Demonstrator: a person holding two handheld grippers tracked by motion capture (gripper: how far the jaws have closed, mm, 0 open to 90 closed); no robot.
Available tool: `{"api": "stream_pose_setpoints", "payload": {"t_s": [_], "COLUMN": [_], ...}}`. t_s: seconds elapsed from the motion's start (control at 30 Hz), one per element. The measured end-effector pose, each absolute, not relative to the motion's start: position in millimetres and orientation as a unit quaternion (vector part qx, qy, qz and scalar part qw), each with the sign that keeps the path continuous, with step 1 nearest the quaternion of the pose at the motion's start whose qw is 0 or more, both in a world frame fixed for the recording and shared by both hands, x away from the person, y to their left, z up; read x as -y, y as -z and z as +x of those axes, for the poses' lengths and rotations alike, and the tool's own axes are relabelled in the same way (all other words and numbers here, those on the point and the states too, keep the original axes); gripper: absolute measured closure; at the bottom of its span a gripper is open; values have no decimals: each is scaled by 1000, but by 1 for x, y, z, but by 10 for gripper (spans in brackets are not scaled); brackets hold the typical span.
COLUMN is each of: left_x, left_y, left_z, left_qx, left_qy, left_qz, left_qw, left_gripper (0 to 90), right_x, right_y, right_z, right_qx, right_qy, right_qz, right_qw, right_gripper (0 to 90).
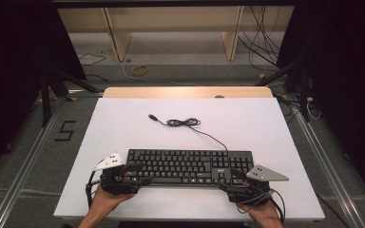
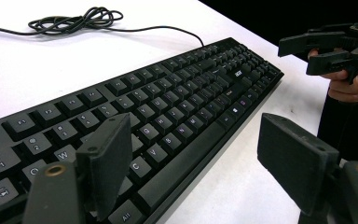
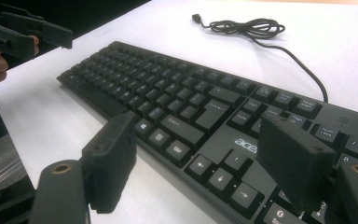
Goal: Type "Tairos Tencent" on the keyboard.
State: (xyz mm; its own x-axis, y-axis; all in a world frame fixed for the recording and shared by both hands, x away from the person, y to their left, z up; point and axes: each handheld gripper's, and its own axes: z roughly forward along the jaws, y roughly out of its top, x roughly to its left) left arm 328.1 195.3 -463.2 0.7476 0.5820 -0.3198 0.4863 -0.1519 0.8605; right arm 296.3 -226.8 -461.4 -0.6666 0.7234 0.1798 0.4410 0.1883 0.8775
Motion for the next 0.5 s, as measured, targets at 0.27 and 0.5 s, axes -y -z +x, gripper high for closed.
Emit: {"api": "stream_pose_setpoints", "payload": {"t_s": [0.27, 0.5], "left_x": [-195, -195], "left_y": [463, 464], "left_z": [328, 329], "left_qx": [-353, -355], "left_qy": [-44, -45], "left_qz": [758, 759], "left_qw": [547, 544], "left_gripper": [259, 260], "right_x": [227, 226], "right_y": [461, 461], "right_z": [297, 297], "right_qx": [-758, -758], "right_qy": [-509, -509], "right_qz": [385, 384], "right_qw": [139, 138], "right_gripper": [293, 293]}}
